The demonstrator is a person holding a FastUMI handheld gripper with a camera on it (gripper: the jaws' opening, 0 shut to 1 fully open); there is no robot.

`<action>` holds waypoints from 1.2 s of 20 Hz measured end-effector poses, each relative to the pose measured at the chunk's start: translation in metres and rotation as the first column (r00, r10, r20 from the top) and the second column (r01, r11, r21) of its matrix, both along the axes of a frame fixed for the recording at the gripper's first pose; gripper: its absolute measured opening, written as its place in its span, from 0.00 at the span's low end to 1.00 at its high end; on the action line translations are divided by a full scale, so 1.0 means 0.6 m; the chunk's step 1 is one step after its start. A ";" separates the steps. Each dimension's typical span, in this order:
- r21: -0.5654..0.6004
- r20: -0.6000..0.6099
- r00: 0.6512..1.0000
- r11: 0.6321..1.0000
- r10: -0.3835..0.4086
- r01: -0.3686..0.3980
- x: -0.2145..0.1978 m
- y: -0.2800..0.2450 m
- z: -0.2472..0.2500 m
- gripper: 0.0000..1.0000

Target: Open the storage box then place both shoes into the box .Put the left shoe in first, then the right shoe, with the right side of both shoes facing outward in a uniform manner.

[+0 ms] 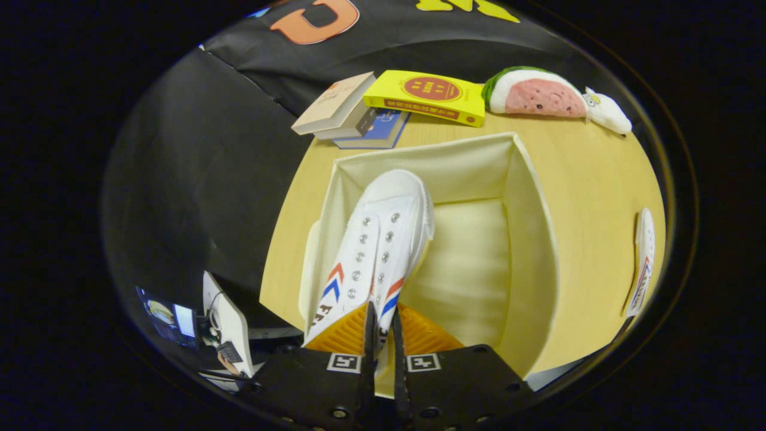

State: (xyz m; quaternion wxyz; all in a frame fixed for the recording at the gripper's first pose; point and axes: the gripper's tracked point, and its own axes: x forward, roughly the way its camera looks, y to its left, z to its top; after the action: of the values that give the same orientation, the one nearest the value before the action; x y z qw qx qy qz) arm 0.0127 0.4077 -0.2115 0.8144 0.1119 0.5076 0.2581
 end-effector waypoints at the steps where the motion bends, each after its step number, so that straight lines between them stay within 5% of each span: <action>1: 0.026 0.004 1.000 1.000 0.004 -0.004 0.002 0.009 0.003 0.26; 5: 0.059 0.060 0.998 0.998 0.001 -0.004 0.014 0.006 0.033 0.80; 8: 0.050 0.126 0.992 0.999 -0.025 0.019 0.018 -0.028 0.055 0.92; 18: 0.045 0.366 0.915 0.986 -0.169 0.163 0.022 -0.270 0.139 0.96; 24: 0.072 0.383 0.875 0.954 -0.296 0.291 0.017 -0.471 0.127 0.96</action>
State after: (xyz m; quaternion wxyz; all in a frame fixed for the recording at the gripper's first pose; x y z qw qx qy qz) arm 0.0226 0.1254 -0.1353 0.9279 0.1389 0.3110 0.1518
